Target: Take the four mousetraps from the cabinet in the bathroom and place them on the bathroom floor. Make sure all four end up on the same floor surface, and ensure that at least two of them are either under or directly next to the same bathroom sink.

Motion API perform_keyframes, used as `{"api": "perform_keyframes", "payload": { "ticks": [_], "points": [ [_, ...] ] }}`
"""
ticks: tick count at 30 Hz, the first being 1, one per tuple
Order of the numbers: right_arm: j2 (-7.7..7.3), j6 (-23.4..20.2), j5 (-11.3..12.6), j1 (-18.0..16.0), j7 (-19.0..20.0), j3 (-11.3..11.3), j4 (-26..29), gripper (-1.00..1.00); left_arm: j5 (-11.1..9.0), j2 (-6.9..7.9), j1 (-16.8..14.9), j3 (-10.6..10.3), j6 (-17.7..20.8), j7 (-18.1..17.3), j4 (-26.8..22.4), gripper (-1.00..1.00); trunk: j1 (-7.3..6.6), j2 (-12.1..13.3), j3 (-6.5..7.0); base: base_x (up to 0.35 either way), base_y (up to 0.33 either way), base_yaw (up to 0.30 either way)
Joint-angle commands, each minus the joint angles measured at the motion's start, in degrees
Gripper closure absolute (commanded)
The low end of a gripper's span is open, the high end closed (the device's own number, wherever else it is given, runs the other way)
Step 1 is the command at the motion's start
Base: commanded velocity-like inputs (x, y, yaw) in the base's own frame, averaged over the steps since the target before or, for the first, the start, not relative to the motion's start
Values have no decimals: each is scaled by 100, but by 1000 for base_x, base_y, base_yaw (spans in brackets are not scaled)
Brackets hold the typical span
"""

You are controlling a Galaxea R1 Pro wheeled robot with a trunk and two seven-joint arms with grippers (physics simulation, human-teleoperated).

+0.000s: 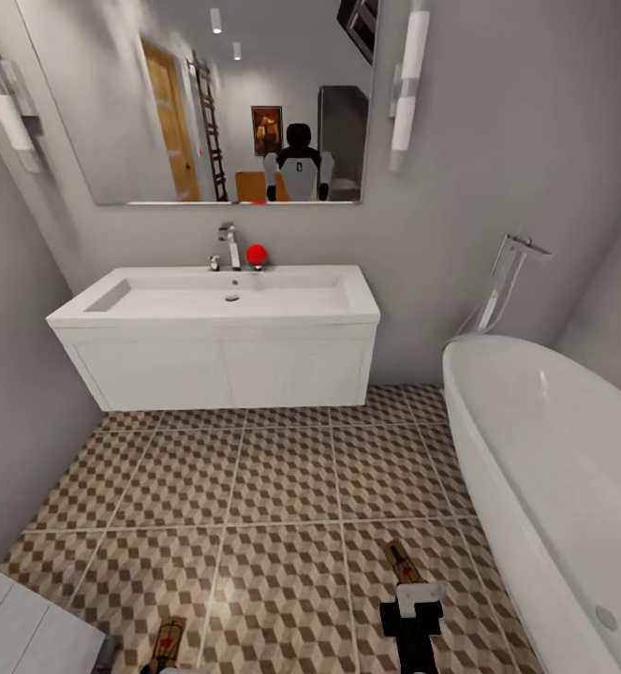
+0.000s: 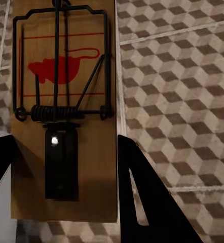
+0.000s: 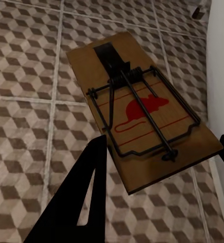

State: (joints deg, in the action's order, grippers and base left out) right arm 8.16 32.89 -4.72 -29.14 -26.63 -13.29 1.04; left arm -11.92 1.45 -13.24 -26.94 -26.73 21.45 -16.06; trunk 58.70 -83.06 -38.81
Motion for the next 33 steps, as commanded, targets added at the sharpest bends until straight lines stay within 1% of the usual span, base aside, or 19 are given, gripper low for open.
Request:
{"api": "perform_keyframes", "payload": {
  "ticks": [1, 22, 25, 28, 30, 33],
  "points": [
    [2, -2, -38, -4, -35, -16, -7, 100, -29, 4, -3, -49, -8, 35, -2, 100, 3, -2, -5, 331, 0, 0],
    [26, -51, -38, -4, -26, -16, -7, 100, -29, 4, -3, -49, 1, 35, -3, 100, 3, -2, -5, 331, 0, 0],
    [37, -149, -38, -4, -25, -16, -7, 100, -29, 4, -3, -49, 1, 35, -3, 100, 3, -2, -5, 331, 0, 0],
    [61, -379, -38, -4, -9, -16, -4, 100, -29, 4, -3, -49, 1, 35, -3, 100, 3, -2, -5, 331, 0, 0],
    [73, -528, -43, -4, 46, -16, 0, 100, -29, 4, -3, -49, -1, 35, -3, 100, 3, -2, -5, 299, 0, 0],
    [75, -595, -45, -4, 169, -16, 1, 100, -29, 4, -3, -52, -9, 37, -3, 100, 3, -2, -5, 155, 0, 0]
  ]
}}
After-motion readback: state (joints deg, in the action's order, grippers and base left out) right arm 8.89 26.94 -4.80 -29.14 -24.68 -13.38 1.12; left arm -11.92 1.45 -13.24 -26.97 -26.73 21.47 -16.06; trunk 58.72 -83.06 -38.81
